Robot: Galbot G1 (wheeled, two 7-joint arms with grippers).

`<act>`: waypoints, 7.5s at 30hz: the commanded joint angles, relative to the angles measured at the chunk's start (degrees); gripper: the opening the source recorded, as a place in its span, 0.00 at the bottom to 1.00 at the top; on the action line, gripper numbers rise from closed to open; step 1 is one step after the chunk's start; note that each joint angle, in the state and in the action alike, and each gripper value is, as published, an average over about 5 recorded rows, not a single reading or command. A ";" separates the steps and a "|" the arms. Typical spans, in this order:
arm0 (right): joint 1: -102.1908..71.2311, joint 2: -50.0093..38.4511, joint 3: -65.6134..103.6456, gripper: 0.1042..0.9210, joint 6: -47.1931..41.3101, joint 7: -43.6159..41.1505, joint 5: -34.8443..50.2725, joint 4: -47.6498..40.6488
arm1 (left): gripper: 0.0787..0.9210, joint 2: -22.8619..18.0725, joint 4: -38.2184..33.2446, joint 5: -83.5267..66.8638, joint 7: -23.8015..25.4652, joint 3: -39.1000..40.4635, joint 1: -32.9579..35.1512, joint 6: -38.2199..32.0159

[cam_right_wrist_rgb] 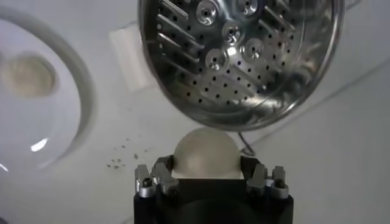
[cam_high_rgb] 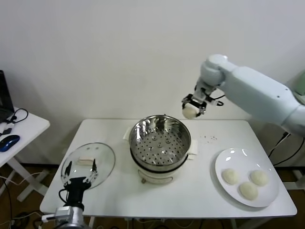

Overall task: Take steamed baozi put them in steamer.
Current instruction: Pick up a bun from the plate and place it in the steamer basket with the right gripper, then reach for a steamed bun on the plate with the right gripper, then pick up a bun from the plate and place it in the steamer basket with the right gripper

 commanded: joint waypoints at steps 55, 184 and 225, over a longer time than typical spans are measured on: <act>5.26 -4.68 -3.85 0.88 -6.37 -2.32 10.76 6.44 | 0.88 2.79 1.41 1.82 1.24 2.11 -0.16 -3.64; 10.81 8.71 -29.11 0.78 -37.81 10.66 74.44 -10.24 | 0.88 1.97 0.61 6.81 -0.11 7.17 1.90 -3.94; 1.02 15.34 -28.16 0.86 -34.27 9.63 64.43 -18.53 | 0.88 0.98 -0.69 8.45 -1.10 8.82 0.87 -2.49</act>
